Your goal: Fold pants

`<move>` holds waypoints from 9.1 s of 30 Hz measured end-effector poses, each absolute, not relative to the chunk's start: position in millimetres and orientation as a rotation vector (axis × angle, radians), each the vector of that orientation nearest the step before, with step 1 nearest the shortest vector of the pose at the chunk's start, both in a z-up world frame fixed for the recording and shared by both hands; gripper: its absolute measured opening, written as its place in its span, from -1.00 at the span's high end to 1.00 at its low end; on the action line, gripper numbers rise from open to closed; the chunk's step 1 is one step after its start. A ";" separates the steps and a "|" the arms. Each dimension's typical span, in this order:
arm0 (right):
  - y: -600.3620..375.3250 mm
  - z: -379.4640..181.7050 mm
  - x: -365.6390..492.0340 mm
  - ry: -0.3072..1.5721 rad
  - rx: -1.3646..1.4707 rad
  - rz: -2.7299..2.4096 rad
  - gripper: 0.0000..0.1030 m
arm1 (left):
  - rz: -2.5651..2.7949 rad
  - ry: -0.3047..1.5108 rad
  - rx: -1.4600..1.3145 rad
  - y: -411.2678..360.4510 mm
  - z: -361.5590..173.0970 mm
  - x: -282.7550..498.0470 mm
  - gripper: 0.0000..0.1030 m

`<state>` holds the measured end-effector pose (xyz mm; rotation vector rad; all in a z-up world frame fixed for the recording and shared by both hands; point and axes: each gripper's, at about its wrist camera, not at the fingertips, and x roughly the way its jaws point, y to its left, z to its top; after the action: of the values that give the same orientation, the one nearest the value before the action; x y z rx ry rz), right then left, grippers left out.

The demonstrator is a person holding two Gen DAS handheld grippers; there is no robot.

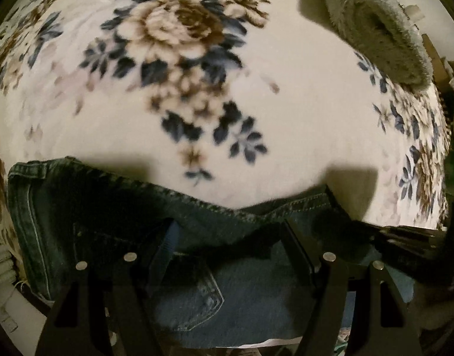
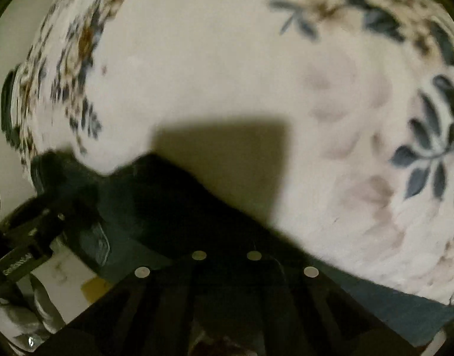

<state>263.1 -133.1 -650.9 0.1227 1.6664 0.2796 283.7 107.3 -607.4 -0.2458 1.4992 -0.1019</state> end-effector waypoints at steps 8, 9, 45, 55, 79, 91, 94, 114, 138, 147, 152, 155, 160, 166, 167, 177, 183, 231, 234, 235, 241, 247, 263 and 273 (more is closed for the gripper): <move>-191.5 -629.6 270.9 1.598 0.500 0.229 0.95 | -0.140 1.513 -0.214 88.8 -591.5 294.8 -0.35; -193.4 -629.5 260.8 1.607 0.530 0.211 0.81 | -0.150 1.511 -0.203 84.9 -587.7 292.3 -0.35; -649.3 -694.7 -168.5 0.626 1.492 -0.405 0.16 | -0.342 1.502 0.166 -256.0 -670.5 160.9 -1.00; -673.4 -715.5 -139.1 0.548 1.518 -0.246 0.07 | -0.307 1.447 0.130 -261.0 -673.2 168.8 -1.00; -674.8 -701.6 -90.1 0.765 1.334 -0.363 0.83 | -0.263 1.435 0.111 -253.4 -668.5 160.0 -1.00; -603.4 -574.7 -58.6 0.690 1.089 -0.362 0.87 | -0.197 1.476 0.028 -220.5 -622.9 170.8 -1.00; -561.1 -541.3 -40.7 0.697 1.005 -0.325 0.87 | -0.200 1.455 -0.020 -188.3 -602.9 167.8 -1.00; -192.2 -598.8 86.9 1.054 0.577 -0.001 0.87 | 0.003 1.350 -0.137 78.9 -557.8 151.1 -1.00; -300.8 -613.4 25.8 1.326 0.669 -0.195 -0.56 | -0.177 1.460 -0.146 31.0 -611.6 190.4 -1.00; -322.1 -629.9 25.3 1.344 0.683 -0.264 -0.56 | -0.144 1.502 -0.170 28.6 -629.0 190.7 -0.08; -312.9 -625.8 31.0 1.360 0.681 -0.238 -0.56 | -0.172 1.465 -0.353 52.0 -601.5 179.8 -0.07; -306.0 -627.0 35.0 1.373 0.646 -0.234 -0.56 | -0.212 1.456 -0.338 43.3 -599.5 180.3 -0.07; -297.7 -633.5 42.6 1.415 0.582 -0.261 -0.56 | -0.230 1.449 -0.177 8.6 -617.2 190.9 -0.07; -291.4 -634.8 49.8 1.460 0.486 -0.317 -0.56 | -0.247 1.431 -0.065 -14.5 -629.2 199.6 0.96; -293.2 -634.4 48.5 1.463 0.490 -0.330 -0.56 | -0.256 1.415 -0.069 -13.4 -626.2 197.8 0.96; -327.2 -630.2 10.8 1.466 0.706 -0.386 -0.56 | -0.277 1.393 -0.229 30.9 -593.3 169.6 0.96; -330.4 -642.0 0.9 1.500 0.718 -0.378 -0.56 | -0.215 1.424 -0.241 46.6 -614.2 179.6 0.96; -182.1 -640.7 125.8 1.529 0.440 -0.078 -0.66 | 0.211 0.924 -1.228 299.7 -661.7 76.3 0.01; -174.4 -643.7 127.6 1.540 0.410 -0.067 -0.66 | 0.205 0.861 -1.272 309.5 -656.5 57.8 -0.10; -171.8 -645.3 127.6 1.546 0.400 -0.061 -0.66 | 0.200 0.838 -1.292 313.2 -659.1 57.5 -0.16; -162.7 -652.2 130.7 1.559 0.402 -0.068 -0.66 | 0.181 0.828 -1.308 323.2 -678.7 96.8 -0.55; -165.0 -646.2 136.2 1.551 0.405 -0.049 -0.66 | 0.189 0.776 -1.301 319.2 -663.1 91.7 -0.68; -160.0 -631.4 151.1 1.531 0.410 0.012 -0.66 | 0.154 0.691 -1.193 342.2 -671.5 127.0 -0.04; -167.8 -631.7 145.5 1.539 0.450 -0.004 -0.66 | 0.036 0.708 -1.202 345.2 -663.8 108.4 -0.05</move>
<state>145.5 -167.8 -631.7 0.4499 1.5393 -0.0044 108.4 345.2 -663.8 -1.2016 0.7083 0.0357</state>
